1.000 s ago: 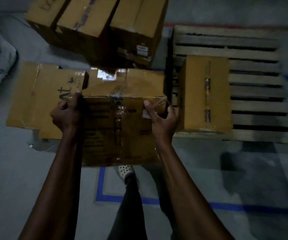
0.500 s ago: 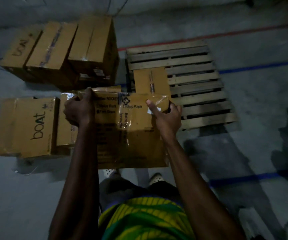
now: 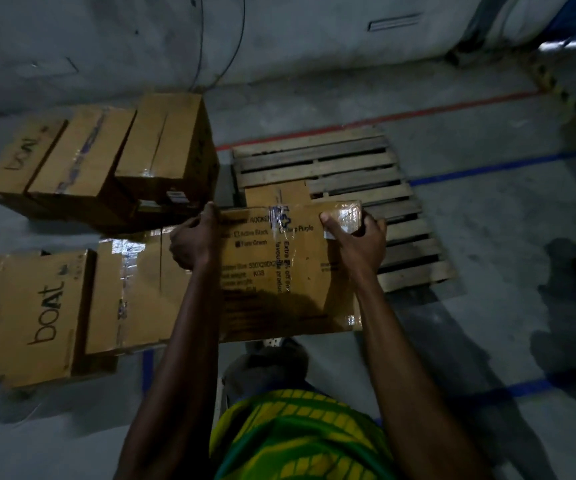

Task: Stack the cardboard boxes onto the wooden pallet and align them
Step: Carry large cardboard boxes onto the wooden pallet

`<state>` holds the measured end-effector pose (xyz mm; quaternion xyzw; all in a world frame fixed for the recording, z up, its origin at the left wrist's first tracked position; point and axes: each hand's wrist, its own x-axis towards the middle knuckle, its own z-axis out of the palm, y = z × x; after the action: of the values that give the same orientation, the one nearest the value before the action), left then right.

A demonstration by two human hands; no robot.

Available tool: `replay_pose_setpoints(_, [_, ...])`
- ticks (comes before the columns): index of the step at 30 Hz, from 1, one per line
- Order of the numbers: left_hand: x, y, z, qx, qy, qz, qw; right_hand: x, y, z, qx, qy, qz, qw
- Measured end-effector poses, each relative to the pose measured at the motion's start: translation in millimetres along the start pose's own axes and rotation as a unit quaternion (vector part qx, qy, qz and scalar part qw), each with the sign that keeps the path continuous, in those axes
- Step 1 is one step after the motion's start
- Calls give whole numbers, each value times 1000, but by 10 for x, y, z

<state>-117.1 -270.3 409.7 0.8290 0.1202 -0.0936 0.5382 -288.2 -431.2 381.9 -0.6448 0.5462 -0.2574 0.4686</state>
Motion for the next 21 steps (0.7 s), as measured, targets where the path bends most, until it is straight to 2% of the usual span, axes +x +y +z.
replay_pose_setpoints(4, [352,-124,407,-1,-29,-50,998,436,91,131,-2,1,51,999])
replay_pose_setpoints(7, [538,-6,642,12,-48,-52,997,791,-11,240,-35,31,69,997])
replay_pose_setpoints(14, [928,286,1110,61,-164,-107,979,1467,-482,652,-124,13,139,982])
replay_pose_setpoints(21, [1377,783,1375,22,-208,-89,974,2067,-915,906,-166,20,86,982])
